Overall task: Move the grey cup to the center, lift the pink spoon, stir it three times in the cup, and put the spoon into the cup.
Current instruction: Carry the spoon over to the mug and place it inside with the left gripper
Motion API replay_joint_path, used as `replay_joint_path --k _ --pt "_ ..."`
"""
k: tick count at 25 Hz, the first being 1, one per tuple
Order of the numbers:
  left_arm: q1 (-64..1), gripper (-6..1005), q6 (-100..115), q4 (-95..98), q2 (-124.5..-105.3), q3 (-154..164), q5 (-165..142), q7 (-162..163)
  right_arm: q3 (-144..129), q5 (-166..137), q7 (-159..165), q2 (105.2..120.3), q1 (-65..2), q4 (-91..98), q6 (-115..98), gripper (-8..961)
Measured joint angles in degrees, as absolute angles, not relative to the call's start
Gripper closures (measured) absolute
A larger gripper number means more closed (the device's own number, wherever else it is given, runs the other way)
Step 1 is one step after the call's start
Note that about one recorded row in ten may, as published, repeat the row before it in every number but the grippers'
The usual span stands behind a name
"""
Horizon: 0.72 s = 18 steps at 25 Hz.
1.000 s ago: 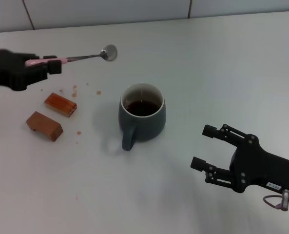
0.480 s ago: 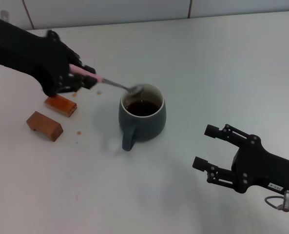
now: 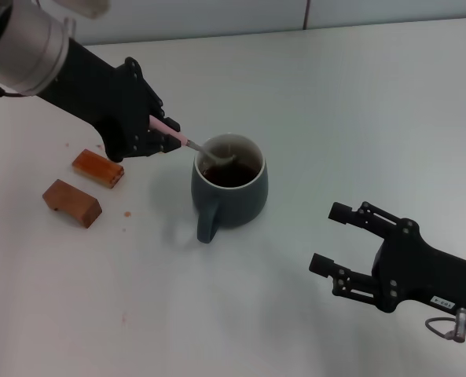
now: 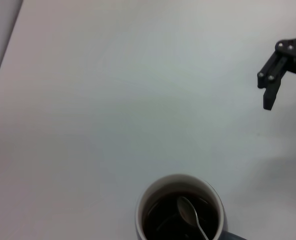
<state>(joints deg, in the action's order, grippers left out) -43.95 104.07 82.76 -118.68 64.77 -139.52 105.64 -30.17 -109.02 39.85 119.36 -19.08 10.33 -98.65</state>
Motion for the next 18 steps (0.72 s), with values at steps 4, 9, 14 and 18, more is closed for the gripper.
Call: replay_joint_path --k 4,9,14,18 --pt "-44.04 867 102.16 81.54 -118.75 66.96 -140.44 105.64 -30.07 -109.08 39.98 119.36 -18.99 10.33 -97.71 136" --pt "-44.65 866 99.86 79.56 -118.74 68.36 -142.25 105.64 -30.15 -109.21 40.20 119.36 -18.92 10.37 -97.36 136" --pt "-46.14 867 97.75 76.53 -118.74 69.75 -145.02 105.51 -30.45 -109.29 40.25 119.36 -18.89 10.43 -97.33 136" --pt "-47.28 867 95.75 74.23 -118.77 70.71 -146.94 105.20 -30.55 -109.33 40.27 119.36 -18.89 10.39 -97.30 136"
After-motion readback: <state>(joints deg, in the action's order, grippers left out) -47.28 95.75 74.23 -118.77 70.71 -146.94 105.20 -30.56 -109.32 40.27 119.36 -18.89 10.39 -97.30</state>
